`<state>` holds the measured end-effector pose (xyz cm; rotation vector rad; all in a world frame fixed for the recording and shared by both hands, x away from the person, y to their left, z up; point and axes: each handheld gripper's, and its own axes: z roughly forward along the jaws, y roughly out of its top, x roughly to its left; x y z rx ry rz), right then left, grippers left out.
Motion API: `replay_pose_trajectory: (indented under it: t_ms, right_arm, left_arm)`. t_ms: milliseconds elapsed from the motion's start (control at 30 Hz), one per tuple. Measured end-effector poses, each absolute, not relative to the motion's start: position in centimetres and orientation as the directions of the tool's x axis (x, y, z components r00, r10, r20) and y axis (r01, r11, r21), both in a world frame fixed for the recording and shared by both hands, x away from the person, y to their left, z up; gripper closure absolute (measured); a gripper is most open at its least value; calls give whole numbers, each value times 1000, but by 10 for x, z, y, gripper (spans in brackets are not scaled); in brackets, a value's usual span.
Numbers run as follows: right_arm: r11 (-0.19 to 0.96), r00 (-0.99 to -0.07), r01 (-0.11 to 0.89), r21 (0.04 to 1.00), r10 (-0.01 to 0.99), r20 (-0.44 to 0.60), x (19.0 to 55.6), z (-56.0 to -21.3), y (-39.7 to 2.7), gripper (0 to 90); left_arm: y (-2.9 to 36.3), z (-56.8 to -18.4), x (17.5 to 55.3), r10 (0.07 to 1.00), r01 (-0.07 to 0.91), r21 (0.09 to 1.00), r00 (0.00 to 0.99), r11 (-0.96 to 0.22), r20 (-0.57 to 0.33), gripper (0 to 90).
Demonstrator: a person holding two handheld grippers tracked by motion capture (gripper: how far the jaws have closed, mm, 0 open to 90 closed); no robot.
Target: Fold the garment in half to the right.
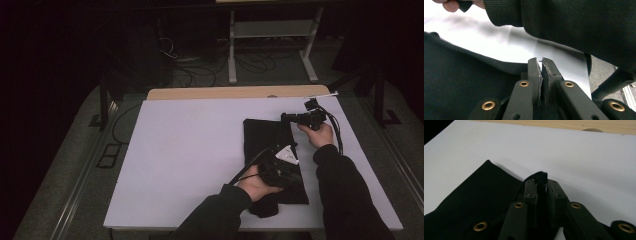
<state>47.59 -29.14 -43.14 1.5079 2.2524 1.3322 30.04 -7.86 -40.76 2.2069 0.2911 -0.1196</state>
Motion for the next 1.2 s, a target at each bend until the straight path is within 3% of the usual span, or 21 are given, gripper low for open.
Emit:
replay_pose_trajectory:
  t_ms: [167,900,1067,1200]
  right_arm:
    - [100,-479,690,717,805,350,467,-425,-303,635]
    - [57,-446,663,747,831,333,426,-414,-348,433]
    - [38,-453,636,771,828,332,418,-409,-350,342]
    - [28,-459,612,790,827,326,411,-406,-352,264]
  left_arm:
    - [-83,-407,300,174,254,772,967,-582,-186,846]
    - [-111,-413,297,137,216,724,976,-655,-168,845]
    - [-105,-406,298,136,222,750,975,-622,-176,771]
    - [-97,-399,299,139,211,772,977,-600,-159,636]
